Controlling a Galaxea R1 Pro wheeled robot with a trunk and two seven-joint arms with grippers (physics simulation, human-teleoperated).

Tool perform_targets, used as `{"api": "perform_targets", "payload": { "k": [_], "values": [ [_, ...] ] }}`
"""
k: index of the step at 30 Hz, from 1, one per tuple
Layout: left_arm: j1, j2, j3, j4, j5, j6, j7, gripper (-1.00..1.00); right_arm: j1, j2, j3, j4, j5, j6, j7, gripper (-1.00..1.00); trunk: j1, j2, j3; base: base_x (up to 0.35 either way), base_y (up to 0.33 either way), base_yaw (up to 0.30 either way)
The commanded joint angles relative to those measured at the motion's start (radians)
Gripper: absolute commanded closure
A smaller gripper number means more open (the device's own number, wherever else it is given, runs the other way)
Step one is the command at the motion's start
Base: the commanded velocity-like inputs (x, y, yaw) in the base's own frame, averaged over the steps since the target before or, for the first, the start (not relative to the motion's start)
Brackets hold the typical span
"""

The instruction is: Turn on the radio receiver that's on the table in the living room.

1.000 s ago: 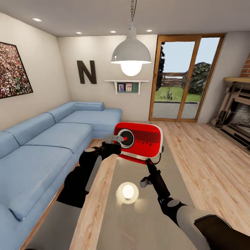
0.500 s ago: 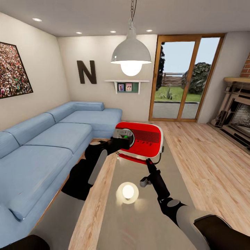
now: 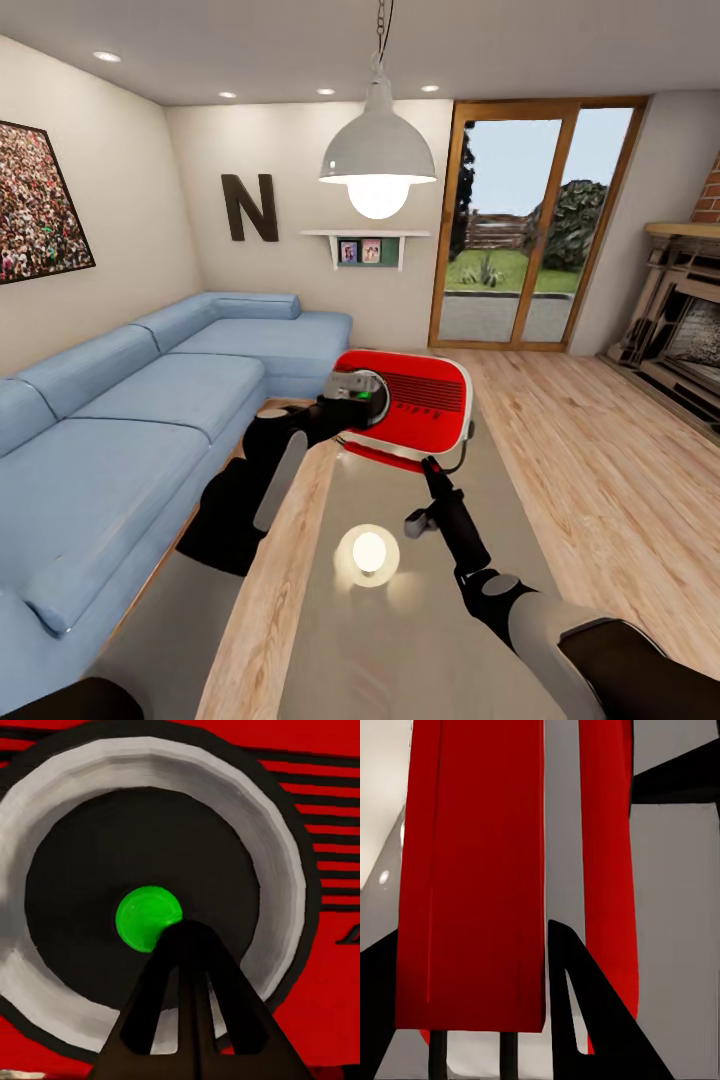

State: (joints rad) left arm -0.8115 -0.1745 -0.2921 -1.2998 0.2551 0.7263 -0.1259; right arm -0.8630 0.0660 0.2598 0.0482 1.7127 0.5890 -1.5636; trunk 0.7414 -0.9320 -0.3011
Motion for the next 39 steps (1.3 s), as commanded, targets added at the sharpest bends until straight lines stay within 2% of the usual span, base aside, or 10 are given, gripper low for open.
{"api": "perform_targets", "payload": {
  "k": [1,7,11,16,23,26,31,36,38,39],
  "values": [
    [0.003,0.000,0.008,0.000,-0.009,0.000,0.020,1.00,-0.001,0.000,0.007,-0.002,-0.010,-0.004,-0.007,1.00,0.000,0.000,0.000,0.000,0.000,0.000],
    [0.060,0.058,0.155,-0.078,0.002,0.004,0.192,1.00,-0.001,0.000,0.006,-0.002,-0.039,-0.004,-0.007,1.00,0.000,0.000,0.000,0.000,0.000,0.000],
    [0.101,0.077,0.249,-0.141,-0.006,0.007,0.206,1.00,-0.001,0.000,0.006,-0.002,-0.041,-0.005,0.003,1.00,0.000,0.000,0.000,0.000,0.000,0.000],
    [0.137,0.088,0.435,-0.140,-0.011,0.007,0.207,1.00,-0.001,0.000,0.006,-0.002,-0.041,-0.008,0.015,1.00,0.000,0.000,0.000,0.000,0.000,0.000],
    [0.174,0.138,0.465,-0.061,-0.012,0.000,0.209,1.00,-0.001,0.001,0.006,-0.001,-0.035,-0.010,0.014,1.00,0.000,0.000,0.000,0.000,0.000,0.000],
    [0.178,0.161,0.465,0.059,-0.009,-0.016,0.209,1.00,-0.001,0.001,0.005,-0.001,-0.040,-0.016,0.016,1.00,0.000,0.000,0.000,0.000,0.000,0.000],
    [0.183,0.169,0.462,0.243,-0.023,-0.129,0.206,1.00,-0.001,0.006,-0.011,-0.005,-0.174,-0.150,0.090,1.00,0.000,0.000,0.000,0.000,0.000,0.000],
    [0.207,0.162,0.460,0.352,-0.189,-0.185,0.202,1.00,-0.001,0.011,-0.022,-0.026,-0.259,-0.335,0.349,1.00,0.000,0.000,0.000,0.000,0.000,0.000],
    [0.224,0.159,0.460,0.360,-0.214,-0.199,0.201,1.00,-0.001,0.013,-0.044,-0.040,-0.298,-0.414,0.454,1.00,0.000,0.000,0.000,0.000,0.000,0.000],
    [0.243,0.158,0.459,0.363,-0.225,-0.206,0.202,1.00,-0.001,0.014,-0.076,-0.048,-0.368,-0.474,0.568,1.00,0.000,0.000,0.000,0.000,0.000,0.000]
  ]
}}
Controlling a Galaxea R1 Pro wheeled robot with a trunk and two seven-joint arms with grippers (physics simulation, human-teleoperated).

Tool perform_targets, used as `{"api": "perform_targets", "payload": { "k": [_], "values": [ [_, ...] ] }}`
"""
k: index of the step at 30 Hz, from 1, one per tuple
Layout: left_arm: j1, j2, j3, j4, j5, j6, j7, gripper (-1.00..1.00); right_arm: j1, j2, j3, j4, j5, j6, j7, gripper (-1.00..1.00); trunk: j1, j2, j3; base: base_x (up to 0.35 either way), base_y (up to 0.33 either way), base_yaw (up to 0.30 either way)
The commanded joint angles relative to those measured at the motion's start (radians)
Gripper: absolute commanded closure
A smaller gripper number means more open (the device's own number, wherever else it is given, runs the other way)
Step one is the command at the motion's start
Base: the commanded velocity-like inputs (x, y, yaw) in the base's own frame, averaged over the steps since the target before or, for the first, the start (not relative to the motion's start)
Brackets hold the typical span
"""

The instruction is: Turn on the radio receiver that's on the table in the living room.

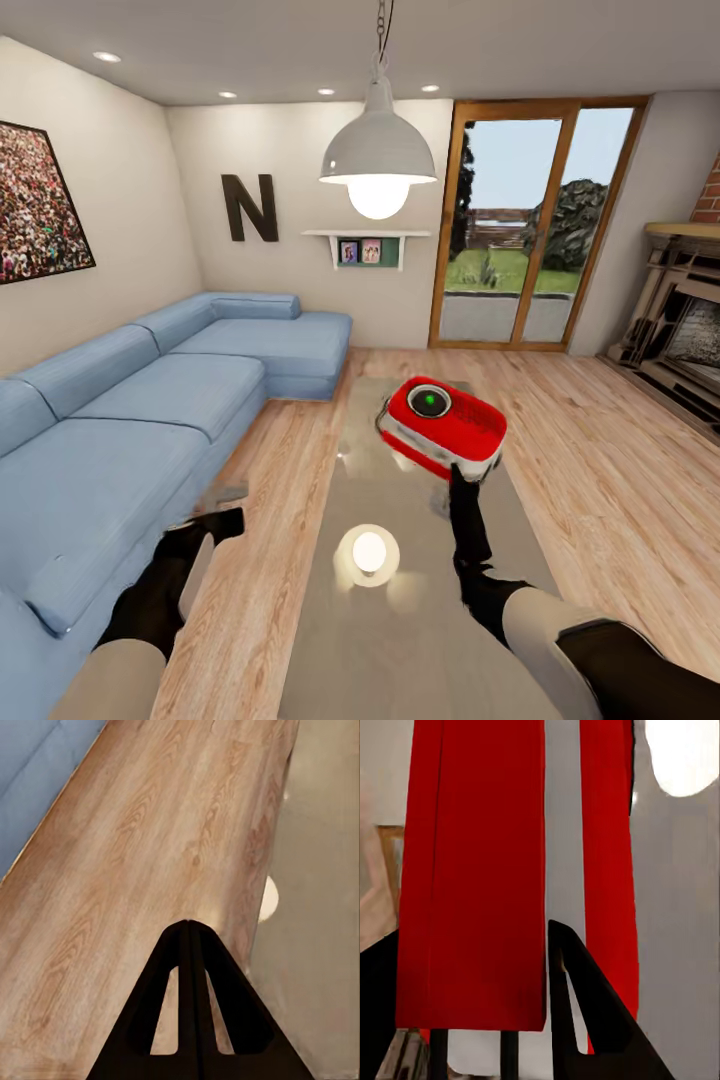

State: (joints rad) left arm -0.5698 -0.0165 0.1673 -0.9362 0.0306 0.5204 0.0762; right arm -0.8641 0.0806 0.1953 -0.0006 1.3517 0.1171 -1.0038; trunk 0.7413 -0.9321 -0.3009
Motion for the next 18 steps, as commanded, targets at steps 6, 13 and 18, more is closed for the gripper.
{"api": "perform_targets", "payload": {
  "k": [6,13,18],
  "values": [
    [0.038,0.005,0.001,0.046,-0.009,-0.072,0.001,1.00,0.000,0.001,-0.046,-0.105,-0.255,-0.123,0.482,1.00,0.000,0.000,0.000,0.000,0.000,0.000],
    [0.041,0.007,0.001,0.097,-0.009,-0.122,0.001,1.00,0.000,-0.012,-0.049,-0.297,-0.645,-0.129,1.033,1.00,0.000,0.000,0.000,0.000,0.000,0.000],
    [0.041,0.008,0.001,0.099,-0.009,-0.148,0.001,1.00,0.000,-0.052,-0.050,-0.374,-0.815,-0.034,1.311,1.00,0.000,0.000,0.000,0.000,0.000,0.000]
  ]
}}
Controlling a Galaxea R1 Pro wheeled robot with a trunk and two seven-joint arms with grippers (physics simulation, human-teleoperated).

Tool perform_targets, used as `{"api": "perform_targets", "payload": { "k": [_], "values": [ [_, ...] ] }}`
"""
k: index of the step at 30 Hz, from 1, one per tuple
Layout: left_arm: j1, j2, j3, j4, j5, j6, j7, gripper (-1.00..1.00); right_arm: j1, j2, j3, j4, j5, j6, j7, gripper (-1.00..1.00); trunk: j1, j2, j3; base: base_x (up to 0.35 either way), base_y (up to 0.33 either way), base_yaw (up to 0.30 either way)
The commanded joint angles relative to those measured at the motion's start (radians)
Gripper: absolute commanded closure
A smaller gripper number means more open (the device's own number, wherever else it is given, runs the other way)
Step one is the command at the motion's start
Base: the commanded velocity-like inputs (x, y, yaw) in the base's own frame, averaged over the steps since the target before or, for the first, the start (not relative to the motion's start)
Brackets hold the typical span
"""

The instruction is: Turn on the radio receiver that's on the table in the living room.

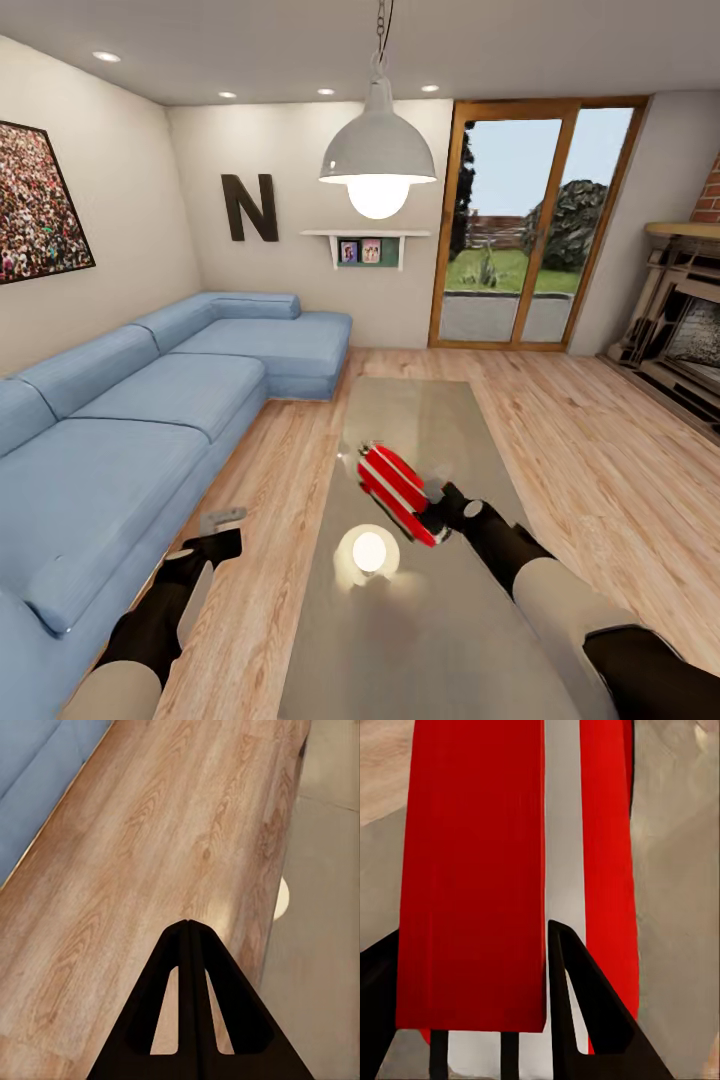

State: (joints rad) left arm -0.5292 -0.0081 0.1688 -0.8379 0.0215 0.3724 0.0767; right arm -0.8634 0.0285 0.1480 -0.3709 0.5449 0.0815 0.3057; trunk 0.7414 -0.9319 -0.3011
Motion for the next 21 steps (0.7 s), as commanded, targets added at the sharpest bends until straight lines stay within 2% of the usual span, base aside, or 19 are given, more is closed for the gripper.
{"api": "perform_targets", "payload": {
  "k": [1,3,4,5,6,7,9,11,14,21],
  "values": [
    [0.000,0.000,0.000,0.001,0.000,-0.003,0.000,1.00,0.000,-0.019,-0.002,-0.033,-0.056,0.059,0.077,1.00,0.000,0.000,0.000,0.000,0.000,0.000],
    [0.000,-0.002,0.000,0.001,0.000,-0.004,0.001,1.00,0.000,-0.056,-0.002,-0.084,-0.127,0.166,0.171,1.00,0.000,0.000,0.000,0.000,0.000,0.000],
    [0.000,-0.002,0.000,0.001,0.000,-0.004,0.001,1.00,-0.001,-0.070,-0.002,-0.100,-0.145,0.210,0.191,1.00,0.000,0.000,0.000,0.000,0.000,0.000],
    [0.000,-0.002,0.000,0.002,0.000,-0.004,0.002,1.00,-0.001,-0.082,-0.002,-0.130,-0.162,0.292,0.210,1.00,0.000,0.000,0.000,0.000,0.000,0.000],
    [0.000,-0.002,0.000,0.002,0.000,-0.003,0.002,1.00,-0.001,-0.084,-0.002,-0.141,-0.165,0.321,0.214,1.00,0.000,0.000,0.000,0.000,0.000,0.000],
    [0.000,-0.003,0.000,0.001,0.000,-0.002,0.002,1.00,0.000,-0.090,-0.002,-0.186,-0.174,0.469,0.229,1.00,0.000,0.000,0.000,0.000,0.000,0.000],
    [0.000,-0.003,0.000,0.001,0.000,0.001,0.002,1.00,0.000,-0.093,-0.002,-0.240,-0.179,0.639,0.254,1.00,0.000,0.000,0.000,0.000,0.000,0.000],
    [0.000,-0.003,0.000,0.000,0.000,0.002,0.002,1.00,0.000,-0.094,-0.002,-0.290,-0.180,0.761,0.302,1.00,0.000,0.000,0.000,0.000,0.000,0.000],
    [0.000,-0.003,0.000,0.001,0.000,0.003,0.002,1.00,0.000,-0.094,0.000,-0.310,-0.178,0.851,0.336,1.00,0.000,0.000,0.000,0.000,0.000,0.000],
    [0.003,-0.005,0.000,0.009,0.000,0.002,0.003,1.00,-0.001,-0.090,0.002,-0.279,-0.182,0.873,0.325,1.00,0.000,0.000,0.000,0.000,0.000,0.000]
  ]
}}
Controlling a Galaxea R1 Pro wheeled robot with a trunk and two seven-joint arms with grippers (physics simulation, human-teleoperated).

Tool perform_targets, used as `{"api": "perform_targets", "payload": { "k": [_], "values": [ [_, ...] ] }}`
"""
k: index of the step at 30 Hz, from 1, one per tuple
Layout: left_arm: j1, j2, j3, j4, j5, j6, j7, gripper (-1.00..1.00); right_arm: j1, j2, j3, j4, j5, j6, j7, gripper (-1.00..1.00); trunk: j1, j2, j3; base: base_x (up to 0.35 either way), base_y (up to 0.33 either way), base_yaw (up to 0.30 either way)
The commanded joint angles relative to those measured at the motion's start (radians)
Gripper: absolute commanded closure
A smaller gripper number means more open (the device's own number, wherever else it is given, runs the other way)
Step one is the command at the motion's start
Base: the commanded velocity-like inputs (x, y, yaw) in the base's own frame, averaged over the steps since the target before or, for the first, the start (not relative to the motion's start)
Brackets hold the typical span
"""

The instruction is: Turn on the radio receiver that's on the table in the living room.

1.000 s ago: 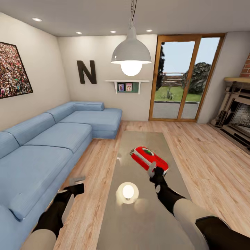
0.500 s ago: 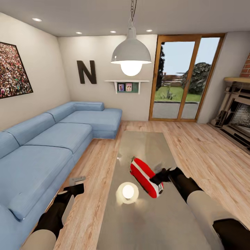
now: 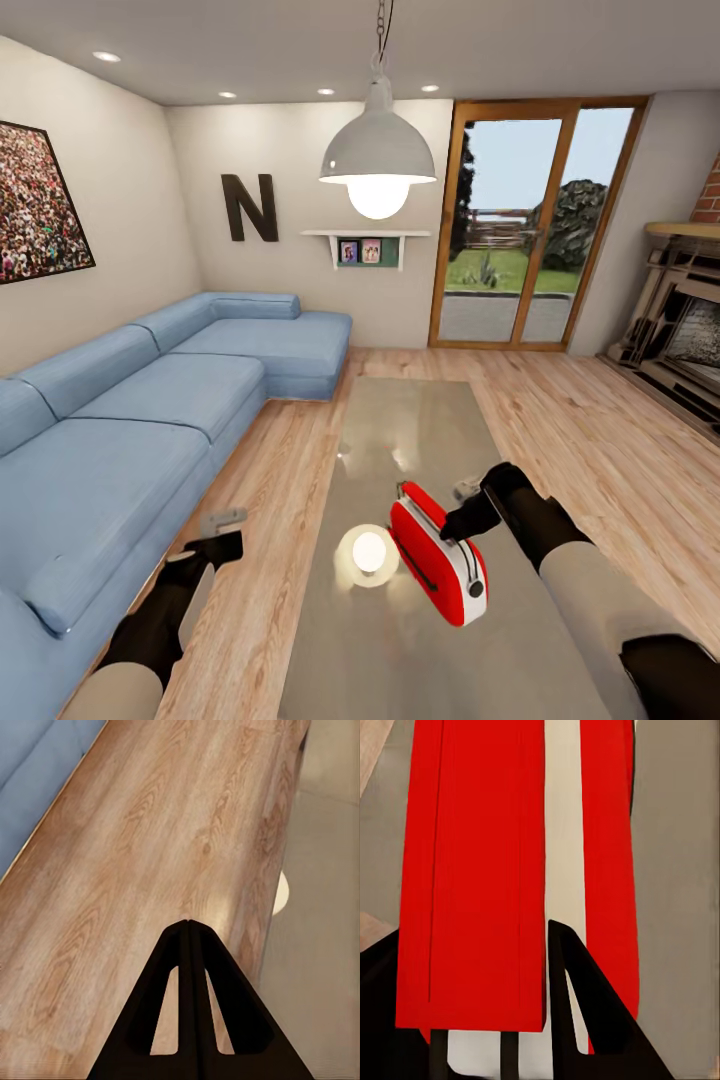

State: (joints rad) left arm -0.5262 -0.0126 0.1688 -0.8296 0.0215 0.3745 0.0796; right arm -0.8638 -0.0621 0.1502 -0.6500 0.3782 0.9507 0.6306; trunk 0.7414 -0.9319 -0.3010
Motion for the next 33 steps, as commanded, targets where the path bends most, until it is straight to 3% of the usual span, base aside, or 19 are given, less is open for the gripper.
{"api": "perform_targets", "payload": {
  "k": [1,4,9,11,17,23,33],
  "values": [
    [0.001,0.000,0.000,0.002,0.000,0.000,0.000,1.00,0.000,0.000,0.000,0.002,-0.016,0.002,0.001,1.00,0.000,0.000,0.000,0.000,0.000,0.000],
    [0.001,0.000,0.000,0.005,0.000,-0.001,0.001,1.00,0.000,0.004,0.000,0.024,-0.017,-0.030,0.003,1.00,0.000,0.000,0.000,0.000,0.000,0.000],
    [0.002,0.002,0.001,0.006,0.000,-0.002,0.001,1.00,0.000,0.005,0.000,0.138,-0.018,-0.246,0.004,1.00,0.000,0.000,0.000,0.000,0.000,0.000],
    [0.002,0.003,0.001,0.006,0.000,-0.002,0.001,1.00,0.000,0.005,0.000,0.149,-0.017,-0.270,0.005,1.00,0.000,0.000,0.000,0.000,0.000,0.000],
    [0.003,-0.001,0.002,0.006,0.003,0.001,-0.003,1.00,0.000,0.005,-0.001,0.160,-0.020,-0.273,0.010,1.00,0.000,0.000,0.000,0.000,0.000,0.000],
    [0.003,-0.002,0.006,0.057,0.008,-0.006,0.001,1.00,0.000,0.005,-0.001,0.211,-0.019,-0.273,0.096,1.00,0.000,0.000,0.000,0.000,0.000,0.000],
    [0.003,0.006,0.007,0.070,0.002,0.000,0.005,1.00,0.000,0.005,-0.002,0.220,-0.018,-0.283,0.095,1.00,0.000,0.000,0.000,0.000,0.000,0.000]
  ]
}}
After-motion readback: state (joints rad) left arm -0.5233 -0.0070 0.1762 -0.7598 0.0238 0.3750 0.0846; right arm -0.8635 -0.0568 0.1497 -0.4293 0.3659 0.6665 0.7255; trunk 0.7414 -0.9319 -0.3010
